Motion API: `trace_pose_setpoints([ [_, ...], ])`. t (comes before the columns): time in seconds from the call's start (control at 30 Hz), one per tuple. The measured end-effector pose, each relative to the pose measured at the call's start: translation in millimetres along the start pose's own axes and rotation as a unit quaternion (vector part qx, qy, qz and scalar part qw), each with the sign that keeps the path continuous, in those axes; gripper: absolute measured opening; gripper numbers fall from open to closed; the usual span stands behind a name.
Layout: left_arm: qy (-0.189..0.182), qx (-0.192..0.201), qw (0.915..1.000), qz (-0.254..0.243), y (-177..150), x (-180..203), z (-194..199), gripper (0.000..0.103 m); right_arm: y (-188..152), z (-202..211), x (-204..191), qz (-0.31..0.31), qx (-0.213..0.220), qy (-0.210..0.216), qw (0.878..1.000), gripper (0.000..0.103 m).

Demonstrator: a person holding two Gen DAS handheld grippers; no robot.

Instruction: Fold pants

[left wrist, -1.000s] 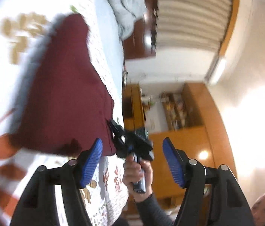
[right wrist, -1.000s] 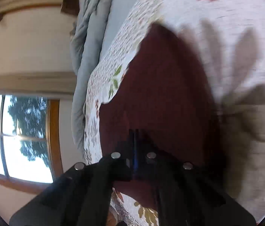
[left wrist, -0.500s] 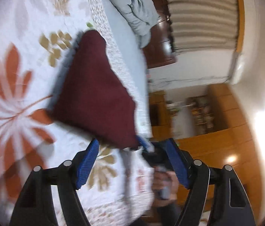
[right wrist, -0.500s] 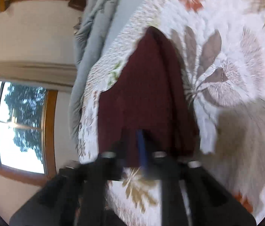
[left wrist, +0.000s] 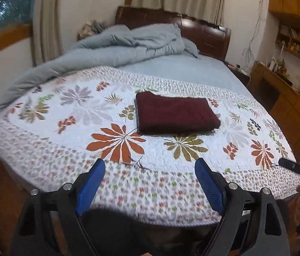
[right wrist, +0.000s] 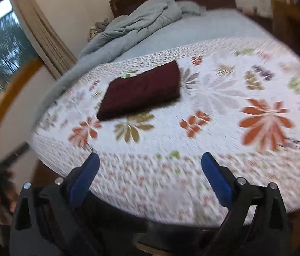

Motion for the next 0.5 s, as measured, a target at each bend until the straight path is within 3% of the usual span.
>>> trace_pose_setpoints([
  [0.1, 0.007, 0.021, 0.9997, 0.006, -14, 8, 34, 0.087, -28, 35, -23, 0.01, 0.038, -0.047, 0.998, 0.1],
  [0.2, 0.009, 0.009, 0.9999, 0.011, -25, 14, 57, 0.087, -45, 68, -52, 0.035, 0.059, -0.053, 0.996, 0.1],
  [0.33, 0.008, -0.005, 1.0, 0.0, -35, 20, 85, 0.087, -48, 98, -83, 0.069, 0.05, -0.054, 0.995, 0.1],
  [0.5, 0.015, 0.035, 0.9991, -0.018, -40, 24, 124, 0.087, -47, 130, -112, 0.105, 0.074, -0.077, 0.989, 0.1],
])
Point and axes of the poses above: each gripper's, at about its wrist camera, not at the fingertips, and z roughly against the way its jaws point, x to its right, y to its top, the point moved 2 cm from there along -z, roughly the way its jaws point, and after that the axes turned 6 degrees about y, right-handed, at the moved point
